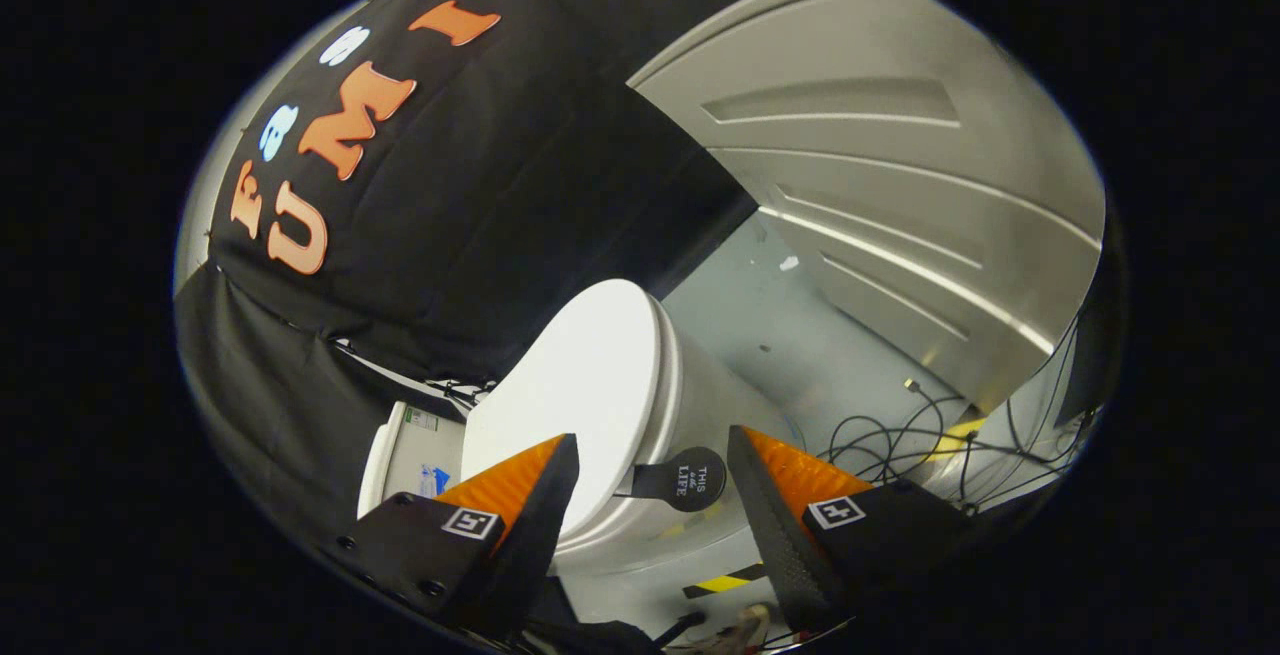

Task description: Open the toilet lid.

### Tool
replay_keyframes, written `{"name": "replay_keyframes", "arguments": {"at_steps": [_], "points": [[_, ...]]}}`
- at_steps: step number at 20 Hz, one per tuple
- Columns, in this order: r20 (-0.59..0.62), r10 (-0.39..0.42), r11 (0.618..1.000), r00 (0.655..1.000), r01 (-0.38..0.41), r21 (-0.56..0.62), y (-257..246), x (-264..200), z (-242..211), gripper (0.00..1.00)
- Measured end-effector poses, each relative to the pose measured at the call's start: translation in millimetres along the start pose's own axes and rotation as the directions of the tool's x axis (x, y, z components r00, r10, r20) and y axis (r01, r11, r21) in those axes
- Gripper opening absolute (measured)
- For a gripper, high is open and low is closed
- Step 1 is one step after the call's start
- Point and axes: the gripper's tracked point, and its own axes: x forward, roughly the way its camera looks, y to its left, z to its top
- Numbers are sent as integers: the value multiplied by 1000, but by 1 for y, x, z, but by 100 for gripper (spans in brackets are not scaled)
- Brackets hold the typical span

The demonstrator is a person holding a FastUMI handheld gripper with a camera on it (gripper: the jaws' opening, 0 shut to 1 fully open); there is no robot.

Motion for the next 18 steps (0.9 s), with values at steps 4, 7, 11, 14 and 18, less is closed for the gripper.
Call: {"name": "replay_keyframes", "arguments": {"at_steps": [4, 7, 11, 14, 18], "points": [[-47, 6, 995, 999, -1, 104, -15, 8, -6, 84], [-83, 39, 993, 996, -29, 119, -12, 17, -11, 73], [-122, 17, 997, 992, -7, 82, -21, 29, -29, 62], [-115, 58, 985, 992, -38, 168, -20, 30, -22, 43], [-69, 134, 956, 988, -111, 271, -13, 21, -12, 16]]}}
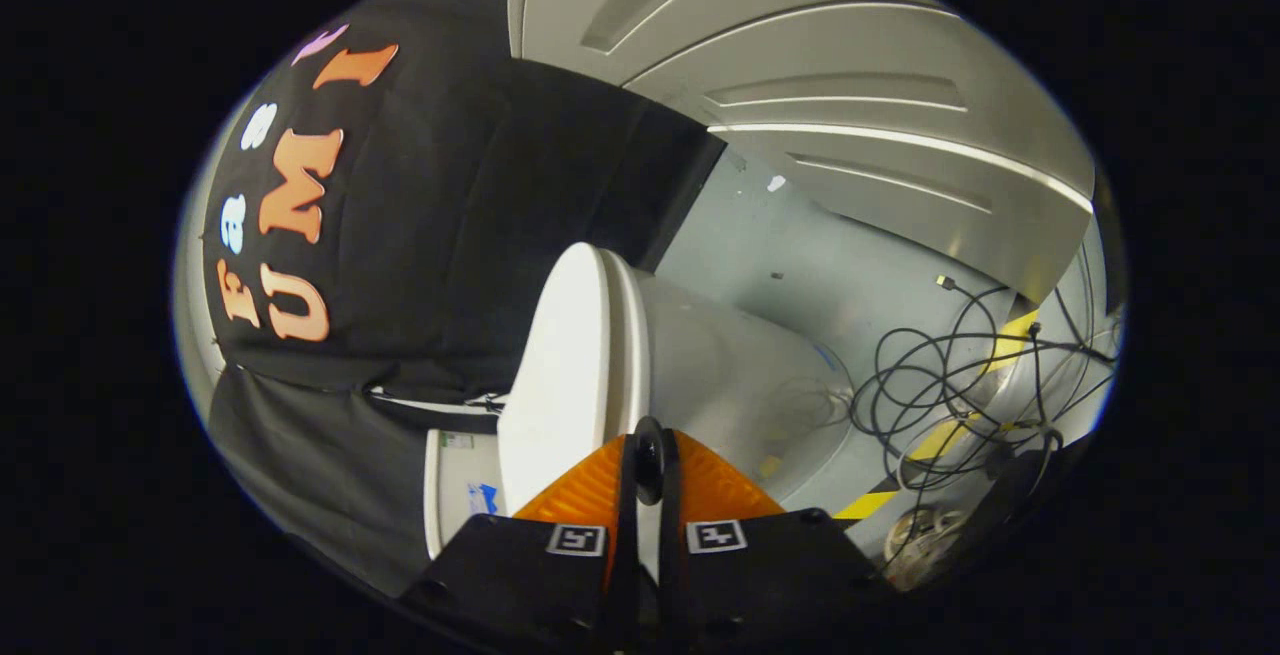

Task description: Open the toilet lid.

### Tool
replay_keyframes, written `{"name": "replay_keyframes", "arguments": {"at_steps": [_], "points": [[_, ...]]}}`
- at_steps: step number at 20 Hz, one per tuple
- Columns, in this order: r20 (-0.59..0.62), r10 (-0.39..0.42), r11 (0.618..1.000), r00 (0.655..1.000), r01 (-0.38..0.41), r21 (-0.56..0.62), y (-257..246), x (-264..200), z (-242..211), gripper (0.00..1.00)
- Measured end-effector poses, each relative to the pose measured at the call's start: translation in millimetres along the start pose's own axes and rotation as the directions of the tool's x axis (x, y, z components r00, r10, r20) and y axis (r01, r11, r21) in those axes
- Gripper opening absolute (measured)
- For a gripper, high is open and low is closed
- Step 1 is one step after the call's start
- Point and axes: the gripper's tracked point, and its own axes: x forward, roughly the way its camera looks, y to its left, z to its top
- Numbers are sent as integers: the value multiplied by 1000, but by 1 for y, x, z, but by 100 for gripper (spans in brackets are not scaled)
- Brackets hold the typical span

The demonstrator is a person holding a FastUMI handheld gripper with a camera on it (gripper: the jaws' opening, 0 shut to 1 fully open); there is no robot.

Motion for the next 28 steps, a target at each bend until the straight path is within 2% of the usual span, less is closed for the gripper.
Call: {"name": "replay_keyframes", "arguments": {"at_steps": [1, 3, 6, 8, 11, 14, 16, 20, 24, 28], "points": [[-6, 7, 1000, 1000, -7, -4, 0, 0, -2, 9], [14, 4, 1000, 1000, -4, -24, 1, 1, 1, 8], [53, -42, 993, 998, 48, -105, 4, -1, 0, 8], [86, -51, 992, 995, 60, -111, 10, -2, 3, 8], [154, -28, 992, 988, 46, -115, 28, -7, 8, 8], [191, 16, 979, 981, 24, -205, 50, -17, 10, 8], [221, 21, 965, 975, 38, -259, 57, -16, 15, 8], [258, 47, 959, 965, 28, -281, 81, -18, 26, 8], [328, 101, 899, 939, 55, -434, 131, -27, 34, 8], [344, 135, 875, 929, 51, -481, 195, -38, 25, 8]]}}
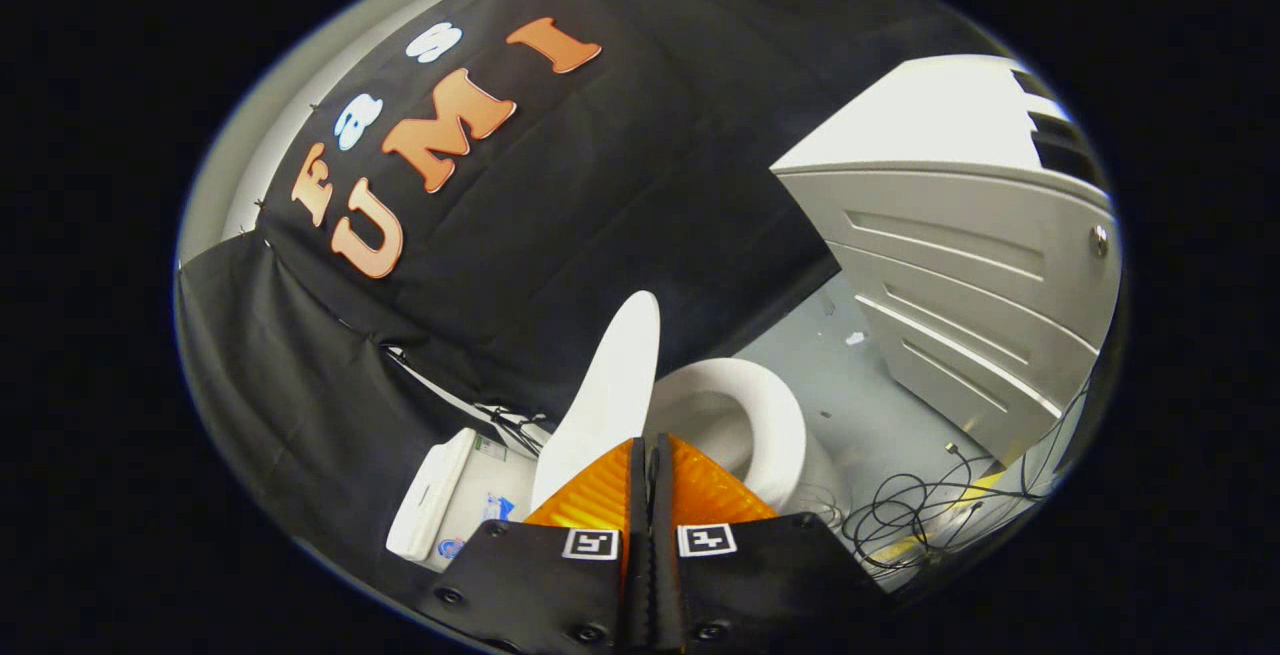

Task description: Open the toilet lid.

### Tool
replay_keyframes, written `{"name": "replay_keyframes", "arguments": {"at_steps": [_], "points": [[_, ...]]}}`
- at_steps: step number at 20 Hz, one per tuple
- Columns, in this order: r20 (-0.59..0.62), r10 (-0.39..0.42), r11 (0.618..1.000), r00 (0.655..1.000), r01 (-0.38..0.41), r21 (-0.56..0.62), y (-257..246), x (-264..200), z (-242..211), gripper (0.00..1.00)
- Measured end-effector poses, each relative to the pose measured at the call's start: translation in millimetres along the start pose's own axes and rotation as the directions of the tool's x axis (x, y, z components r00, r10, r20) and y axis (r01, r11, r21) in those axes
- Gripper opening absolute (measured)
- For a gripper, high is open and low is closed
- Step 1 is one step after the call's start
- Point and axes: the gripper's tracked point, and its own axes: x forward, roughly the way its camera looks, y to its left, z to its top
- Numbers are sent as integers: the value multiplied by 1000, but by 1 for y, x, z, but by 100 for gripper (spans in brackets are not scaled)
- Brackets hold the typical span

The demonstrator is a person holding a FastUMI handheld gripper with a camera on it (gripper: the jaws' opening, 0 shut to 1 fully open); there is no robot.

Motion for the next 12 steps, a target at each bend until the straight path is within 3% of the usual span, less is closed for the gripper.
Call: {"name": "replay_keyframes", "arguments": {"at_steps": [5, 12], "points": [[52, -76, 966, 996, 87, -243, 56, -5, 14, 8], [92, -104, 925, 990, 130, -356, 114, -17, 23, 8]]}}
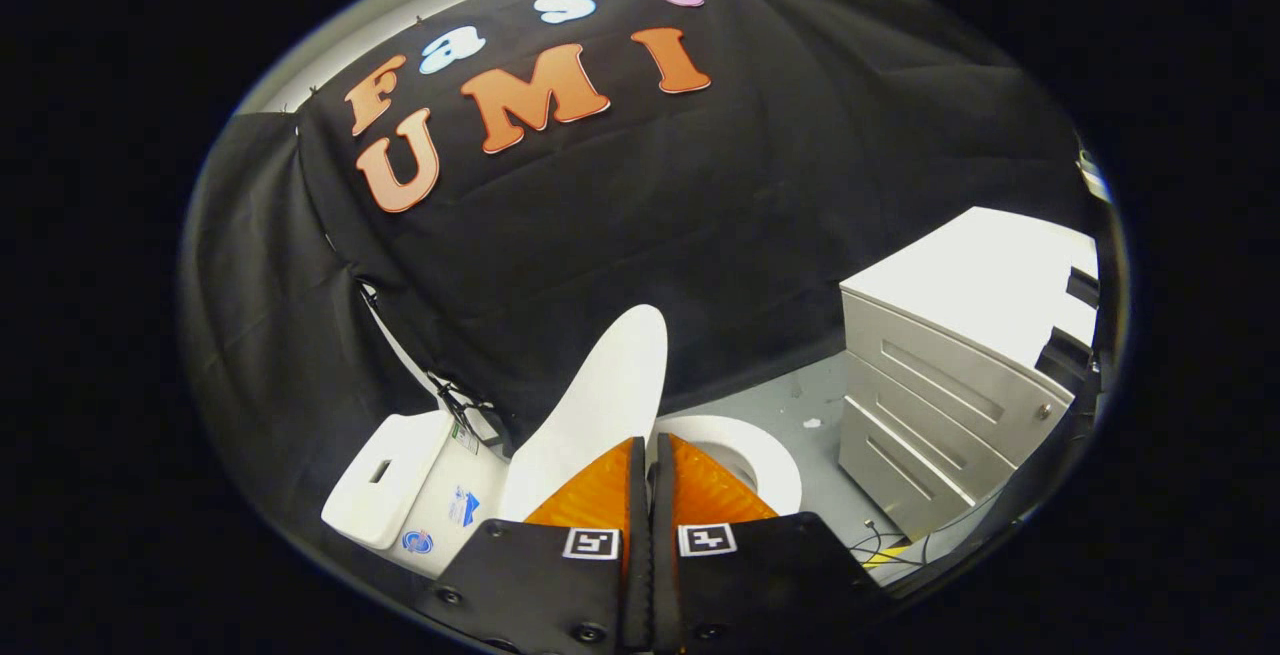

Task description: Open the toilet lid.

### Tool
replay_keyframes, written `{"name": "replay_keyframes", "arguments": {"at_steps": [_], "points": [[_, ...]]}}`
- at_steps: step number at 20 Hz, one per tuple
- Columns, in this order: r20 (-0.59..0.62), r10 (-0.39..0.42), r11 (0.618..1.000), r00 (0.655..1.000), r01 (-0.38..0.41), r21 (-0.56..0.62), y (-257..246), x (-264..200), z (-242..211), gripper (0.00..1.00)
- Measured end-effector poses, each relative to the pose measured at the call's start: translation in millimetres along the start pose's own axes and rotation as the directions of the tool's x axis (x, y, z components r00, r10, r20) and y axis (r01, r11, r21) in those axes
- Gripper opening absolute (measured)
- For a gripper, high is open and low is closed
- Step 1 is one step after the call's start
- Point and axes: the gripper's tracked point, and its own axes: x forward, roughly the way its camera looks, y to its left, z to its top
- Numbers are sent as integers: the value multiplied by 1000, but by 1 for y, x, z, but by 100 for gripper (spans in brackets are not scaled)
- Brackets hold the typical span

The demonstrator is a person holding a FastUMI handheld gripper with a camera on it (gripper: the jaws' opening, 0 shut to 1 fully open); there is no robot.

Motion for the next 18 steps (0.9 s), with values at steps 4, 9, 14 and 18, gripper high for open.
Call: {"name": "replay_keyframes", "arguments": {"at_steps": [4, 9, 14, 18], "points": [[11, 11, 1000, 1000, -11, -21, 21, -6, 7, 8], [53, -2, 995, 999, 8, -104, 54, -15, 18, 8], [64, -60, 978, 996, 71, -196, 85, -19, 23, 8], [83, -87, 952, 993, 108, -288, 116, -21, 31, 8]]}}
